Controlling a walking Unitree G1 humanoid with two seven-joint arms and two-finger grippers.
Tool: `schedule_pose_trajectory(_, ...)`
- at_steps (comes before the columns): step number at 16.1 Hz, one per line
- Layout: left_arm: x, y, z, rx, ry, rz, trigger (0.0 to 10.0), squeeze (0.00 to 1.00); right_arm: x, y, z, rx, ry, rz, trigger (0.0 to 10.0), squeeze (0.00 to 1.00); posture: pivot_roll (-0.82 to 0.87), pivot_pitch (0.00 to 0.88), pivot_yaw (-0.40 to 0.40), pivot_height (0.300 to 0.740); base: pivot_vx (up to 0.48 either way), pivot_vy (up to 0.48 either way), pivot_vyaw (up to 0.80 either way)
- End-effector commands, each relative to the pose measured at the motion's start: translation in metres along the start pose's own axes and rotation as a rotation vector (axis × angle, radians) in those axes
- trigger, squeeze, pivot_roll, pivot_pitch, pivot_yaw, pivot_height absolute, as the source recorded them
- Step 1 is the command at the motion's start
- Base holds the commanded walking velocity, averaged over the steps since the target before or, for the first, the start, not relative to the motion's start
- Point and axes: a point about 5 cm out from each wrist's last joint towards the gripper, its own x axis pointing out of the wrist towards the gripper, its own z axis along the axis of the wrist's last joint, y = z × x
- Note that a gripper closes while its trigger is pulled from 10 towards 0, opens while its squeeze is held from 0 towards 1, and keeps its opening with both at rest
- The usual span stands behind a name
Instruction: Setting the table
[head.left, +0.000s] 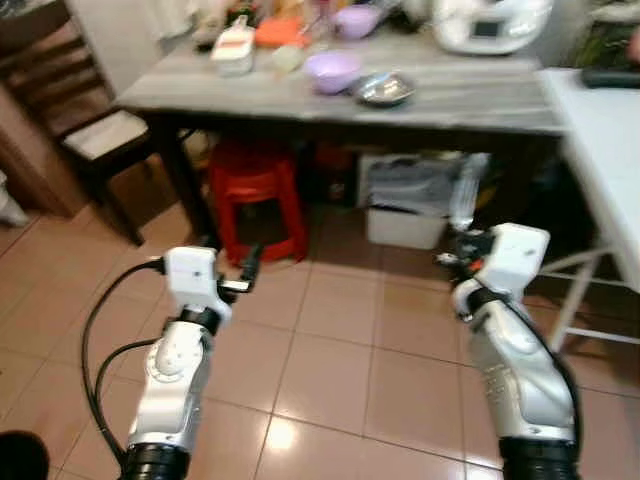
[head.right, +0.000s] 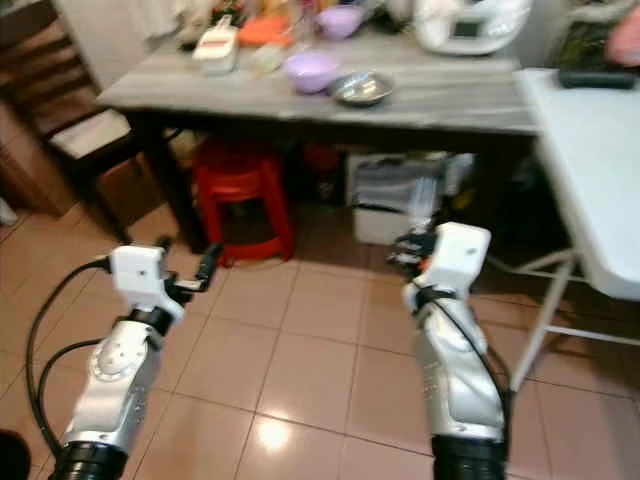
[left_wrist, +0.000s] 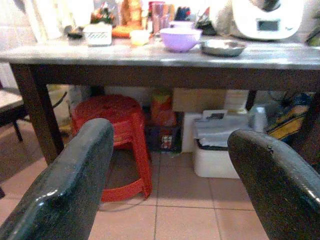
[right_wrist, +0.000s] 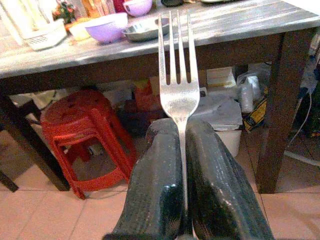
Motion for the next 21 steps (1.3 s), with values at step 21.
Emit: schedule_pose_trajectory(21, -0.0024, -0.0026, -0.0007, -0.001, -0.001, -0.015, 10.0, 0.0, 0.0017, 0.006, 0.0053, 0.007, -0.023, 0.007, 10.0, 0.0, -0.08, 0.065, 0.043, 0.74, 0.406, 0.0, 0.0)
